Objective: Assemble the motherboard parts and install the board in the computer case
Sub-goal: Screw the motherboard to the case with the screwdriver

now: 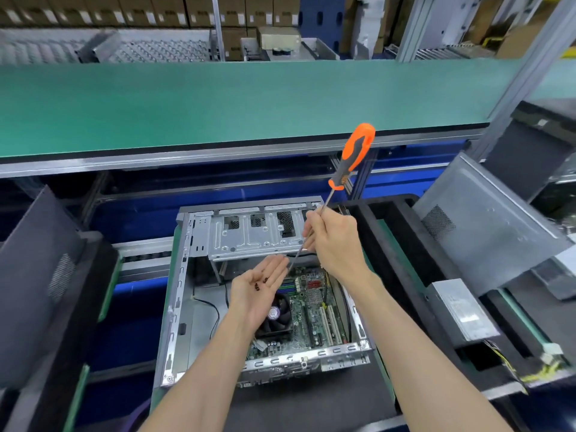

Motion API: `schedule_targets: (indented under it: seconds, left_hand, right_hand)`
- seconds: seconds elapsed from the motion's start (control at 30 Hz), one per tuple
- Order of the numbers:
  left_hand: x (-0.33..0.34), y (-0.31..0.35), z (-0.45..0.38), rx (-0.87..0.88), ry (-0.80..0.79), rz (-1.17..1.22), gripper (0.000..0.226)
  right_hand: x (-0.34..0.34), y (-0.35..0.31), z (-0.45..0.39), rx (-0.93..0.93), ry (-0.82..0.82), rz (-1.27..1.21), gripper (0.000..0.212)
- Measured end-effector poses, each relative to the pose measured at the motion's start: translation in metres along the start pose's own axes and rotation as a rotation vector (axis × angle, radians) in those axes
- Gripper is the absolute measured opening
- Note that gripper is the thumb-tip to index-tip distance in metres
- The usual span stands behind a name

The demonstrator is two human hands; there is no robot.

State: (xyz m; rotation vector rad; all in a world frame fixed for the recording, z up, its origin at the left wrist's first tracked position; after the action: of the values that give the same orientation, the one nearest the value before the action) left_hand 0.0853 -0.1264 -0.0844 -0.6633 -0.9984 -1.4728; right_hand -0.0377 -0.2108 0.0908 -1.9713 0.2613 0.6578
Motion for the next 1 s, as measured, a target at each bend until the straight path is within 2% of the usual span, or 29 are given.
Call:
schedule_targets:
  seconds: [0.2, 0.43, 0.6, 0.7, 0.83, 1.0]
  left_hand:
    - [-0.005, 0.002, -0.007, 0.004, -0.044, -0.043, 0.067]
    - [-0.004, -0.003, -0.009, -0.028, -0.073, -0.09, 0.065]
    - [-0.004, -0.007, -0.005, -0.065, -0.042, -0.076, 0.059]
    - [-0.013, -0.01, -0.001, -0.094, 0.052, -0.135, 0.044]
    - [-0.021, -0.005, -0.003, -0.039, 0.143, -0.183, 0.03]
    - [-0.028, -0.003, -0.009, 0.003, 0.174, -0.184, 0.018]
  right_hand:
    - [0.0, -0.012, 0.005, -0.013, 0.038, -0.087, 0.038]
    - [0.005, -0.017, 0.009, -0.005, 0.039, -0.128, 0.036]
    - [-0.002, -0.018, 0.008, -0.02, 0.073, -0.139, 0.037]
    - [-0.009, -0.019, 0.005, -0.033, 0.085, -0.131, 0.036]
    - [-0.013, -0.021, 0.002, -0.043, 0.09, -0.145, 0.037]
    - [-0.013, -0.022, 0.003, -0.035, 0.091, -0.145, 0.037]
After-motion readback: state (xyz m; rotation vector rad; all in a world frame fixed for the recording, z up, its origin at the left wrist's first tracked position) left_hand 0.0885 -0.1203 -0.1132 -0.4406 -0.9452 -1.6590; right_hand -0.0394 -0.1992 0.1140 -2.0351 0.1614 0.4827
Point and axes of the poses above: each hand's wrist, its own z-axis away from the middle knuckle, its own x-axis out of the palm, y = z × x, the point moved 9 cm from there along -z, towards the middle knuckle, and after that the axes turned 4 degrees about z, right-handed, at the moved point
